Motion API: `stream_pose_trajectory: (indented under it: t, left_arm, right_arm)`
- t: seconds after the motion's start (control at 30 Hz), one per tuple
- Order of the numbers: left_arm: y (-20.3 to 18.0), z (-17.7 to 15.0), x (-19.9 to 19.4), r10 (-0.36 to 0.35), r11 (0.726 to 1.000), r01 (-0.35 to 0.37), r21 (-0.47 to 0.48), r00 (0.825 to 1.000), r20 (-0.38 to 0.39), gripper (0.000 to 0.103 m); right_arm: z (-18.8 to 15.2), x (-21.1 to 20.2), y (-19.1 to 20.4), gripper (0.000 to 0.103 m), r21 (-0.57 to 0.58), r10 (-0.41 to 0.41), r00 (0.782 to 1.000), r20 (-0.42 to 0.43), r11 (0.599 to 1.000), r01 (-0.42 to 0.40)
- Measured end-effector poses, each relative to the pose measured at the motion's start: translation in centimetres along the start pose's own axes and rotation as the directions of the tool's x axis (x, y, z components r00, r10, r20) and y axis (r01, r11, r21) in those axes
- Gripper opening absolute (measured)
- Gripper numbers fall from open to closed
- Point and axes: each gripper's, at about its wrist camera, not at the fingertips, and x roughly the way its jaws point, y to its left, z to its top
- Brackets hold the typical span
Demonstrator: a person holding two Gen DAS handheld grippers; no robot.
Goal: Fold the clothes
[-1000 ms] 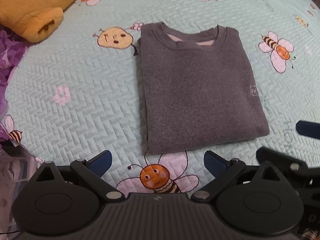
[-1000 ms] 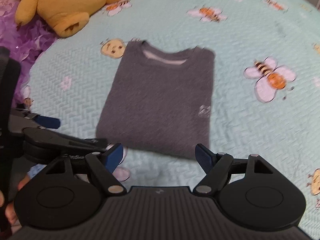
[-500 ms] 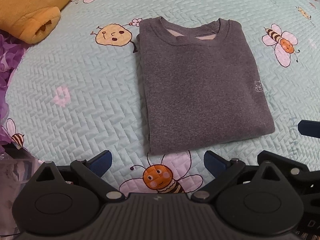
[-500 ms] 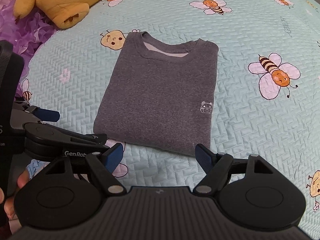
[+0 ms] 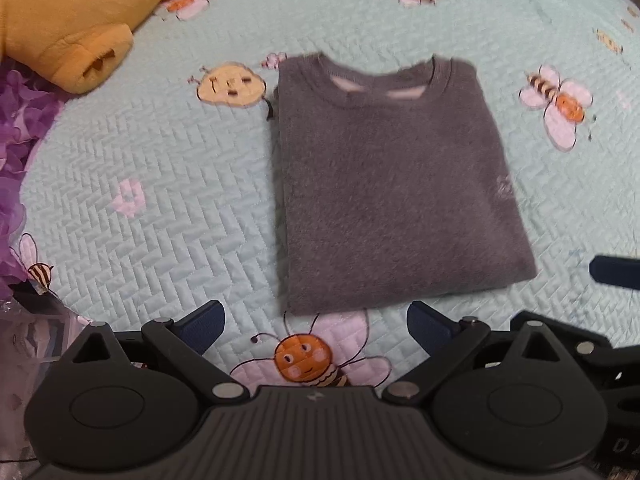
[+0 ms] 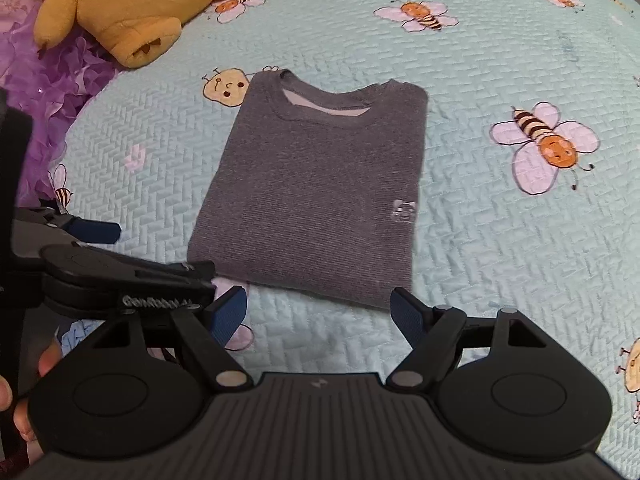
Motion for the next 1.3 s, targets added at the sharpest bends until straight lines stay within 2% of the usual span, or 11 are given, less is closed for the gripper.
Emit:
stream_pose_trajectory:
  t: [0.33, 0.47, 0.57, 0.73, 0.77, 0.8, 0.9, 1.0, 1.07, 1.13, 1.3]
  left_arm:
    - [-8.5, -1.0, -4.6, -0.001, 0.999, -0.008, 0.046, 0.982, 0.191, 0.098]
    - [-13.2, -2.0, -7.3, -0.075, 0.997, 0.06, 0.055, 0.944, 0.322, 0.095]
    - [-17.9, -3.7, -10.3, -0.105, 0.993, 0.057, 0.108, 0.846, 0.522, 0.095]
    - [-25.6, -7.5, -13.7, -0.209, 0.978, 0.109, 0.181, 0.601, 0.771, 0.103]
    - [-27.0, -8.0, -14.0, -0.241, 0.971, 0.141, 0.196, 0.565, 0.789, 0.103]
    - [-28.5, -8.1, -14.1, -0.282, 0.959, 0.177, 0.22, 0.556, 0.782, 0.103]
    - [-33.4, -7.2, -13.4, -0.39, 0.921, 0.263, 0.289, 0.596, 0.702, 0.103]
    - [-38.2, -6.3, -12.3, -0.386, 0.921, 0.221, 0.321, 0.629, 0.675, 0.103]
    - [-41.5, -6.1, -11.9, -0.373, 0.921, 0.167, 0.352, 0.634, 0.677, 0.103]
    - [-44.5, -6.0, -11.3, -0.398, 0.905, 0.163, 0.393, 0.652, 0.645, 0.103]
    - [-50.9, -4.0, -6.8, -0.448, 0.874, 0.223, 0.432, 0.715, 0.537, 0.103]
  right_arm:
    - [-4.4, -5.4, -7.3, 0.078, 0.07, -0.015, 0.986, 0.165, 0.998, 0.004]
    - [-8.0, -9.7, -11.8, 0.078, 0.113, -0.013, 0.933, 0.359, 0.993, -0.029]
    - [-12.5, -13.8, -15.4, 0.078, 0.119, -0.078, 0.79, 0.608, 0.993, 0.007]
    - [-20.2, -17.0, -21.6, 0.08, 0.185, -0.282, 0.495, 0.822, 0.954, 0.237]
    - [-21.6, -17.1, -22.9, 0.08, 0.207, -0.322, 0.44, 0.838, 0.934, 0.29]
    - [-22.7, -17.0, -24.1, 0.08, 0.255, -0.382, 0.412, 0.827, 0.909, 0.33]
    - [-24.9, -16.8, -27.8, 0.08, 0.377, -0.535, 0.354, 0.767, 0.822, 0.425]
    - [-26.6, -16.4, -32.1, 0.08, 0.456, -0.61, 0.332, 0.72, 0.776, 0.436]
    - [-27.9, -15.9, -35.9, 0.08, 0.5, -0.622, 0.352, 0.7, 0.778, 0.381]
    - [-28.3, -14.8, -39.4, 0.08, 0.524, -0.614, 0.403, 0.679, 0.789, 0.32]
    - [-29.0, -10.5, -45.4, 0.08, 0.596, -0.682, 0.433, 0.59, 0.729, 0.337]
